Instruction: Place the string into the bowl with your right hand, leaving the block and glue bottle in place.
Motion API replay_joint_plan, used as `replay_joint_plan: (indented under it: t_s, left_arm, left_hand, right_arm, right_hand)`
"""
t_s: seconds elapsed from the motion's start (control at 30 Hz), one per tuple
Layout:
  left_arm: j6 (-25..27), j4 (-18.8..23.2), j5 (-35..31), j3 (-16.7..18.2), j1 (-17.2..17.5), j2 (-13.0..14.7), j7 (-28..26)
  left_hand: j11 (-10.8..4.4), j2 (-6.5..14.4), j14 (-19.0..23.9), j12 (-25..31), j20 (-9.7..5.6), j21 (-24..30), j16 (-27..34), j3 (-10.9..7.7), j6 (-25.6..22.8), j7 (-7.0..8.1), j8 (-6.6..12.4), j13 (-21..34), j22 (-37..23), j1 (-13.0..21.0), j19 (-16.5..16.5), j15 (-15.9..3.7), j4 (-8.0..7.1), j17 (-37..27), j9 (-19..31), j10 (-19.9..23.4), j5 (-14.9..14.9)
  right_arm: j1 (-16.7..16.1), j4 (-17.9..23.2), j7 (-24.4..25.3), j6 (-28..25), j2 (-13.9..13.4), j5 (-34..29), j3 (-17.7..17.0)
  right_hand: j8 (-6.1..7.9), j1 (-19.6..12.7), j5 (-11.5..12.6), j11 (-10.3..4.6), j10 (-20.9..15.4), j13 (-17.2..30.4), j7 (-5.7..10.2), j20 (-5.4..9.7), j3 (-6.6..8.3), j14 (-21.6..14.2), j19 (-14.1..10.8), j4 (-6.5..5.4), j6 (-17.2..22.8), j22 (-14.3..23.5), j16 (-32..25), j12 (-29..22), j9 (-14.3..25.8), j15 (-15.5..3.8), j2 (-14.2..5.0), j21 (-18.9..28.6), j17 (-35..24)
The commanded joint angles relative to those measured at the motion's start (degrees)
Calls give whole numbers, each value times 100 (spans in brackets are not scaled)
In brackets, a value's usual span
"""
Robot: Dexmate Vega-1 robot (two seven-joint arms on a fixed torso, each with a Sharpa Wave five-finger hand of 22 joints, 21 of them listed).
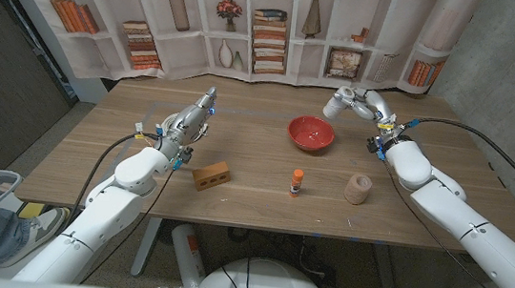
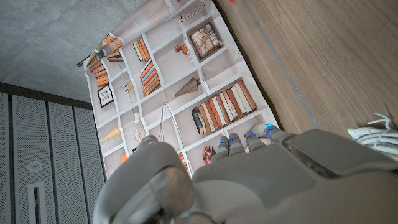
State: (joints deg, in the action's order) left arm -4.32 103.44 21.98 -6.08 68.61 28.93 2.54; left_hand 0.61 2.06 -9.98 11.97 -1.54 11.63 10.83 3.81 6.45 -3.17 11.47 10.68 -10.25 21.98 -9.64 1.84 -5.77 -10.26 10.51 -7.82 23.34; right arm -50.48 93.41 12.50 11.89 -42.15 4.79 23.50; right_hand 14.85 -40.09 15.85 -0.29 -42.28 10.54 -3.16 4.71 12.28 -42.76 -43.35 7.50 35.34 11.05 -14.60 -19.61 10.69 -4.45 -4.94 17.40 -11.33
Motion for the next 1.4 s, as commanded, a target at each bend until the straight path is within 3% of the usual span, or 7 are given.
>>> replay_joint_plan:
  t_s: [0.03, 1.4]
  left_arm:
    - [-8, 33, 7, 31, 44, 25, -24]
    - [0, -60, 44, 68, -8, 22, 15]
  left_hand:
    - [-13, 54, -232, -14, -23, -5, -5, 25, -14, 7, -8, 18, -22, 33, -602, -13, 4, -25, 26, -26, 20]
    - [-11, 84, -230, -15, -20, -6, -4, 55, -18, 11, -9, 18, -22, 65, -605, -14, 11, -25, 26, -24, 17]
  right_arm:
    - [141, -75, -67, 56, 141, -166, 125]
    - [546, -535, -116, 38, 499, -576, 579]
  right_hand:
    - [-12, -187, -42, -23, -71, 24, 524, 403, 40, -62, -54, -7, 555, 28, 5, 31, 9, -468, -201, 16, -22]
    - [-68, -241, -142, -51, -128, 28, 567, 414, 79, -98, -30, -7, 641, 38, 39, 100, 12, -490, -266, -1, -38]
